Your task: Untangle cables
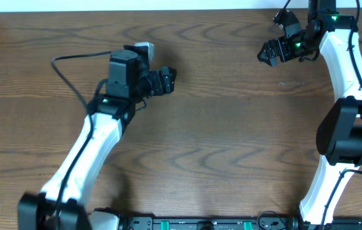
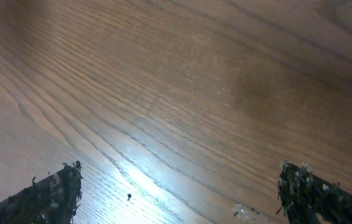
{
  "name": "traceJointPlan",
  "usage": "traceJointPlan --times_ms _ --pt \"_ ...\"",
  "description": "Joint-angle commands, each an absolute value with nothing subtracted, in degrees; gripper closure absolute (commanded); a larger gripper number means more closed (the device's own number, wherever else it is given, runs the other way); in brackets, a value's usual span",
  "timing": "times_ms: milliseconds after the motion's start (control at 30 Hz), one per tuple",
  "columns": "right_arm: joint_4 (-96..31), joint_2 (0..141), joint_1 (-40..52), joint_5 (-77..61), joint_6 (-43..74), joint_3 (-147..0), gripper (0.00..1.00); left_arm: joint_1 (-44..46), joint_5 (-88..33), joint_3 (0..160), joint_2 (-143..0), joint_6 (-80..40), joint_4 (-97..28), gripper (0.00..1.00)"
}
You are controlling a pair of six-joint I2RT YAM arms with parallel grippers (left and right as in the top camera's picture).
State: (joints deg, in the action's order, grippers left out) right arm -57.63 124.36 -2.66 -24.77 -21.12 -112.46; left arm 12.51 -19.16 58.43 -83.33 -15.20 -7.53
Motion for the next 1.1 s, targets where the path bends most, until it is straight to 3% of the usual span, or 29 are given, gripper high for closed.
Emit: traceJointPlan --times_ms 0,367,733,1067 --pt "-57.7 122.7 -2.6 -24.9 -21.5 -113.2 0.01 12.3 -18.8 59.3 -75.6 -15.1 -7.5 0.16" --pt "-57.7 122.7 -2.5 -24.9 -21.5 -113.2 0.01 12.3 -18.8 59.2 -56.0 -15.1 -7.5 0.16" --pt "-57.7 122.7 -2.6 -24.9 -21.5 -113.2 0.01 12.3 -18.8 58.2 -49.9 -15.1 -7.8 0.16" --pt "-57.7 122.7 -2.6 -24.9 -21.5 -113.2 0.01 12.3 -18.8 44.4 -40.4 -15.1 -7.7 0.16"
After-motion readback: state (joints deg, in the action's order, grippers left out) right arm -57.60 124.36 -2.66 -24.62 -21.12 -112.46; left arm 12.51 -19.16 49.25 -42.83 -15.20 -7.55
